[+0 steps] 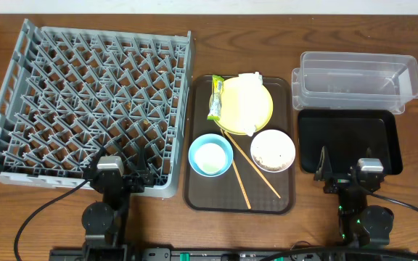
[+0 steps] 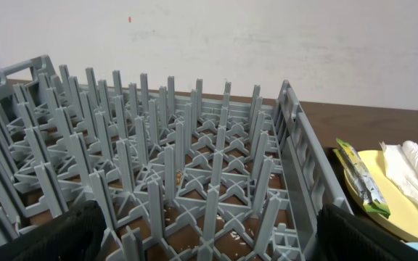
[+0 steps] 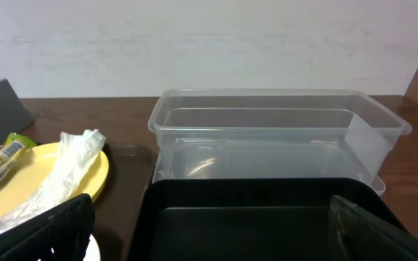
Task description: Sort waste into correct bins and load items into the dishwasher
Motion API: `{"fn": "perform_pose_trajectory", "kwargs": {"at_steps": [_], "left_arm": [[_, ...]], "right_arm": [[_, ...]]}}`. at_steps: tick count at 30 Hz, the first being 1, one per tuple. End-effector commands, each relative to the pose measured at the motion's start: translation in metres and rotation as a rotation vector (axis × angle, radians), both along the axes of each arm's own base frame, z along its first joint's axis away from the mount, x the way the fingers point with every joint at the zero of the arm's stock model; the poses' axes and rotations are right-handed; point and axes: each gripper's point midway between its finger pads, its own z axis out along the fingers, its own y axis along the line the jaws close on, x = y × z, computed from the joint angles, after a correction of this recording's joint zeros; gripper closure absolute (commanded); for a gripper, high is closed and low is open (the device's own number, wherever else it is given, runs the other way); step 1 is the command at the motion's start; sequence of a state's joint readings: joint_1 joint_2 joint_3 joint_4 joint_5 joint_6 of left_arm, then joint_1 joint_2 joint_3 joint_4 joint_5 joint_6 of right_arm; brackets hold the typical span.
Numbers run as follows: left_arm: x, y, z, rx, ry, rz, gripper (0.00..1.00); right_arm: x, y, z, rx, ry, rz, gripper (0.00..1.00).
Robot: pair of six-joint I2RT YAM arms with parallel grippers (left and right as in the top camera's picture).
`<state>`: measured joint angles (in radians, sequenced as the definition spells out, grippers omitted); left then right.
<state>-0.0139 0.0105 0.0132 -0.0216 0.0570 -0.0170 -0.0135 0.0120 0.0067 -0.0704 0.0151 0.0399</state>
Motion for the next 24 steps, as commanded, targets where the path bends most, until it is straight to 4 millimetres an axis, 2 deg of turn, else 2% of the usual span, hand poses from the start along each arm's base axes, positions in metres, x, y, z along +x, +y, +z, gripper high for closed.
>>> {"fn": "perform_pose_trajectory", "kwargs": {"at_steps": [1,13,17,24], "left_arm": [[-0.001,0.001,-0.014,0.021,0.048,0.000,0.04],[-0.001,0.001,-0.014,0.019,0.047,0.000,0.04],[-0.001,0.001,-0.014,-0.039,0.048,0.008,0.04],[-0.003,0.001,0.004,-0.047,0.051,0.009,0.04]], "right_arm": [[0.000,-0.001,0.000,-0.011,0.001,-0.002,0.01],[0.000,-0.002,0.003,-0.009,-0.014,-0.010,0.01],[0.000,0.001,0.007,0.034,-0.032,0.007,0.01],[-0.001,0.001,0.019,0.060,-0.039,0.005,0.01]]}}
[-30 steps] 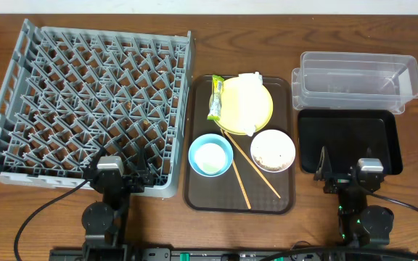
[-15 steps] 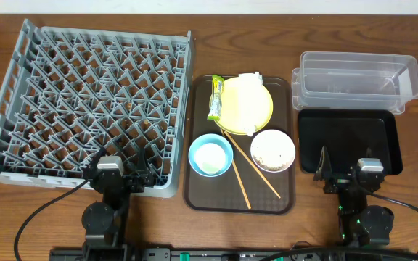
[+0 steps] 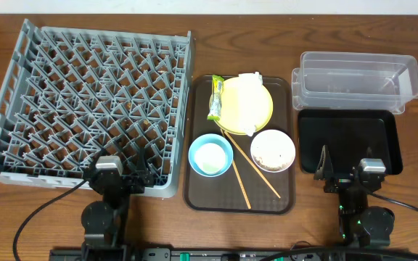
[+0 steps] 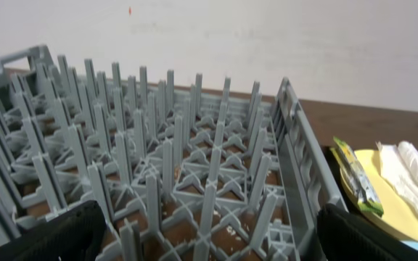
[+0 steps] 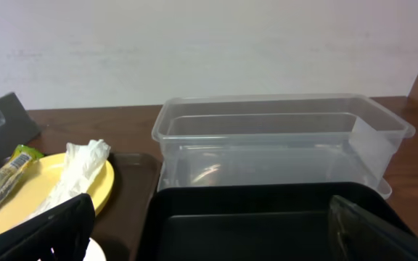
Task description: Sort waste into correct bins and load items into the dishwasher
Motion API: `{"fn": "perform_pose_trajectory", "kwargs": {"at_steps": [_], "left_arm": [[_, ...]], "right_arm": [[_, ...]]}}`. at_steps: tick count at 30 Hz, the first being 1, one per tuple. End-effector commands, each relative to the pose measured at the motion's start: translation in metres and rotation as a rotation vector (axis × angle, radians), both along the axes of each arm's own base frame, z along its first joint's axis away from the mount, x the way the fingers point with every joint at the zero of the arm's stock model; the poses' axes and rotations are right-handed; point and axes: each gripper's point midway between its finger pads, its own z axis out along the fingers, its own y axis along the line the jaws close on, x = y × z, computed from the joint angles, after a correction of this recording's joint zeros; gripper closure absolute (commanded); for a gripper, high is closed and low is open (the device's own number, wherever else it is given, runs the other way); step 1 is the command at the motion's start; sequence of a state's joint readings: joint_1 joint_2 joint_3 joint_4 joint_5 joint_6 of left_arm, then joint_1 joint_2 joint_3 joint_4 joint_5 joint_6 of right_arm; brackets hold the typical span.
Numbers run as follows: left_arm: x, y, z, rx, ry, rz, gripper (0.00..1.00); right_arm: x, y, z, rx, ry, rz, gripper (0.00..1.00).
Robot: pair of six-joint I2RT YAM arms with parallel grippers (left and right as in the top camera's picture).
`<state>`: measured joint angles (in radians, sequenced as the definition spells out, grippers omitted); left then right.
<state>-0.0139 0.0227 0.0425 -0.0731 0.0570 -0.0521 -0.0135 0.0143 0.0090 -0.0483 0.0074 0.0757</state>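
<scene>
A brown tray (image 3: 194,196) in the middle holds a yellow plate (image 3: 256,109) with a green wrapper (image 3: 215,98) and crumpled white plastic (image 3: 250,80), a blue bowl (image 3: 210,154), a white bowl (image 3: 272,150) and two chopsticks (image 3: 256,174). The grey dish rack (image 3: 85,101) lies at the left. My left gripper (image 3: 120,174) hangs open over the rack's near right corner. My right gripper (image 3: 343,175) stands open over the near edge of the black bin (image 3: 347,138). Behind it is the clear bin (image 3: 358,76). Both grippers are empty.
Cables run from both arm bases along the table's near edge. A pale wall stands behind the table in the wrist views. The rack's right wall (image 4: 296,156) rises between the left gripper and the tray.
Both wrist views have shifted a little, showing the scenes from slightly higher. Nothing on the table has moved and both grippers stay open.
</scene>
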Motion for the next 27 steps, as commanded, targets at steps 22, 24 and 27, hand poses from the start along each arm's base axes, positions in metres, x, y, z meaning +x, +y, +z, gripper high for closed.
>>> {"fn": "perform_pose_trajectory", "kwargs": {"at_steps": [22,24,27], "left_arm": [[0.009,0.001,0.042,-0.007,0.497,0.008,0.04],[0.010,0.001,0.041,-0.007,0.509,0.007,0.04],[0.009,0.001,0.040,-0.007,0.510,0.007,0.04]], "right_arm": [[0.085,0.043,0.088,0.077,0.372,0.259,0.01],[0.094,0.042,0.085,0.080,0.389,0.256,0.01],[0.101,0.044,0.071,0.088,0.431,0.266,0.01]]}}
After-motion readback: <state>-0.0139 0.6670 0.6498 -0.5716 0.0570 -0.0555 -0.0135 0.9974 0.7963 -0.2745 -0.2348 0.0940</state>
